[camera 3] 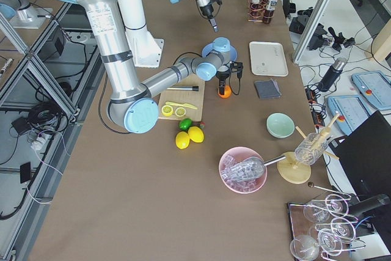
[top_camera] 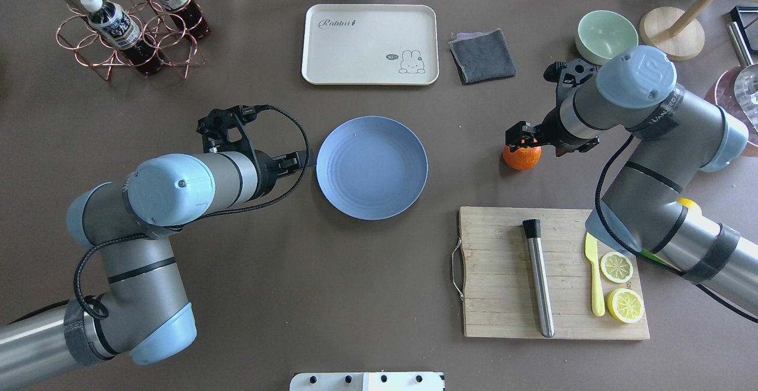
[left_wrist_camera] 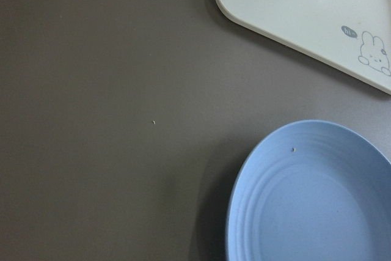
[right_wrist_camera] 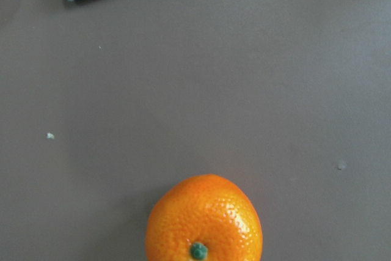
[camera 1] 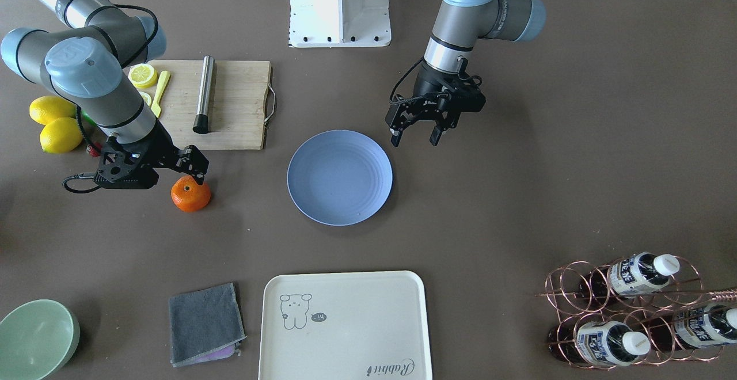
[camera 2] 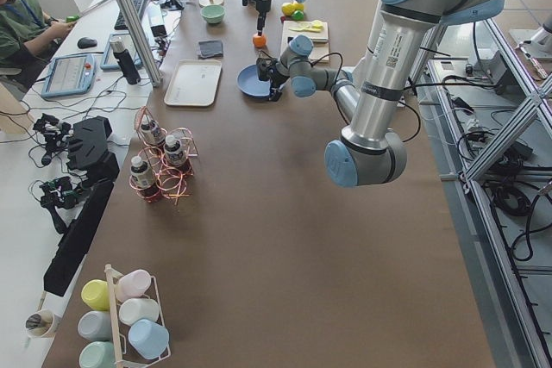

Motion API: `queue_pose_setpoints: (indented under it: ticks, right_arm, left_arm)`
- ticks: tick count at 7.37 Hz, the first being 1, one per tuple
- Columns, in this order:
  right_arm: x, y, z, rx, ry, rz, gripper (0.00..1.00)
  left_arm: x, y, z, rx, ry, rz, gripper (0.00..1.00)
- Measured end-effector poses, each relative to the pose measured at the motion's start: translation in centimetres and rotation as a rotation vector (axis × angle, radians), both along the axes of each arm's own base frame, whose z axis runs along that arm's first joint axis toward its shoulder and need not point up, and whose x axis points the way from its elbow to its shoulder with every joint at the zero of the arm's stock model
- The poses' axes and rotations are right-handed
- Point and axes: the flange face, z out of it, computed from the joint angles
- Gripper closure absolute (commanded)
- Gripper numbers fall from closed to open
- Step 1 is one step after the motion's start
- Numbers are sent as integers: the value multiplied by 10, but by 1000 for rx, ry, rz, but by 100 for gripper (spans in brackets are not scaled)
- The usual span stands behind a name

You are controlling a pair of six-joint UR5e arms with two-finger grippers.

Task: Pick orange to plate
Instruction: 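Close the right gripper on the orange and lift it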

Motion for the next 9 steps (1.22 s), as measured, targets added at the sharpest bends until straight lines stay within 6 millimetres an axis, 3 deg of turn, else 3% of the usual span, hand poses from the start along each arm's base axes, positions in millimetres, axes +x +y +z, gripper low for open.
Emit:
queue_pose_setpoints:
  ticks: [4, 5, 6, 8, 9]
  right_arm:
    - [-32, -11, -3, 13, 27, -2, 2]
    - [-38, -14, 1, 10, 38, -3, 40]
    - [-40, -15, 8, 5, 51, -3, 95]
    - [-41, -17, 3, 9, 46, 2, 100]
    - [-42, -19, -18, 27, 18, 6, 100]
  left_arm:
    - [-6, -9, 5, 36, -34, 9, 2]
    - [-5, -10, 8, 34, -40, 10, 2]
    - [-5, -10, 9, 33, -43, 10, 2]
    - [-7, -14, 9, 36, -45, 8, 2]
    - [-17, -24, 9, 48, -64, 30, 2]
